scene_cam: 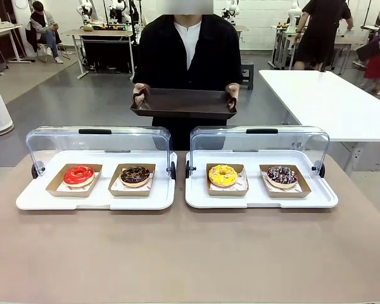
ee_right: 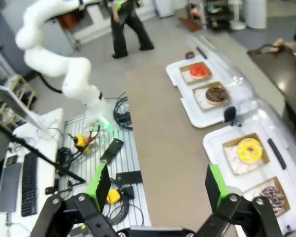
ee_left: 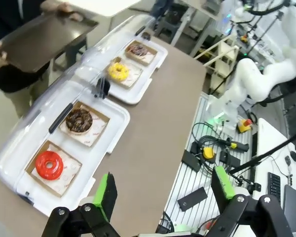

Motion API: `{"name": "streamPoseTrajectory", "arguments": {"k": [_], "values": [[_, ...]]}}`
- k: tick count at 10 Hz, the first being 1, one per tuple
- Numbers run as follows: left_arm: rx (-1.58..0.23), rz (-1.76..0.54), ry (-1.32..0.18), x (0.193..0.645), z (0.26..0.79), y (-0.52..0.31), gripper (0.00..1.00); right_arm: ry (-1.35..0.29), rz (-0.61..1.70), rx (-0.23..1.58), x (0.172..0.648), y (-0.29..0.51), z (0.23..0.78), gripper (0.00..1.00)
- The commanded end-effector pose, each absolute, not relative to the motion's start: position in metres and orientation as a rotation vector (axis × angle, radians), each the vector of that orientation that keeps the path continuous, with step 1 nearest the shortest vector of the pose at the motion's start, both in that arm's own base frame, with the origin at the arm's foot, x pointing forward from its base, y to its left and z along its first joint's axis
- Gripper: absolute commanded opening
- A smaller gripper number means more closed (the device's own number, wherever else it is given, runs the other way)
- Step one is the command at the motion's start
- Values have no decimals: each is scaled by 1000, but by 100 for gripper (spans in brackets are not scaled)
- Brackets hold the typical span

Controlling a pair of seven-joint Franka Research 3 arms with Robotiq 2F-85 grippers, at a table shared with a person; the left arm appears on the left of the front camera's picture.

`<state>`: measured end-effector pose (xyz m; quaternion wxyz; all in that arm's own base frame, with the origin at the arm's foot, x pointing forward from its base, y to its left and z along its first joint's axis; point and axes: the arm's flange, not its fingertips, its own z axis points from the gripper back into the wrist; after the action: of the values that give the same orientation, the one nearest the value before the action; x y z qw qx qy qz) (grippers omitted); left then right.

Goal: Provide the desired donut to the person.
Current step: Pick up and lift the Paper togo box containing the Donut pointed at by the person.

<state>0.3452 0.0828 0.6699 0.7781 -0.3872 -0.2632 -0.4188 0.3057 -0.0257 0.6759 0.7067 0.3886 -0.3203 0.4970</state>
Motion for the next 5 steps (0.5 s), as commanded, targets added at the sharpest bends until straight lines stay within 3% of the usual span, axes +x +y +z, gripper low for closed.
{"name": "streamPoseTrajectory", "arguments": {"k": [1, 5], "values": [[-903, -961, -593, 346, 672, 94, 100, -731, 1199, 970, 318, -46, 662, 100], [-959, -1034, -615, 344, 660, 94, 100, -764, 1180, 1029, 330, -66, 635, 100]]}}
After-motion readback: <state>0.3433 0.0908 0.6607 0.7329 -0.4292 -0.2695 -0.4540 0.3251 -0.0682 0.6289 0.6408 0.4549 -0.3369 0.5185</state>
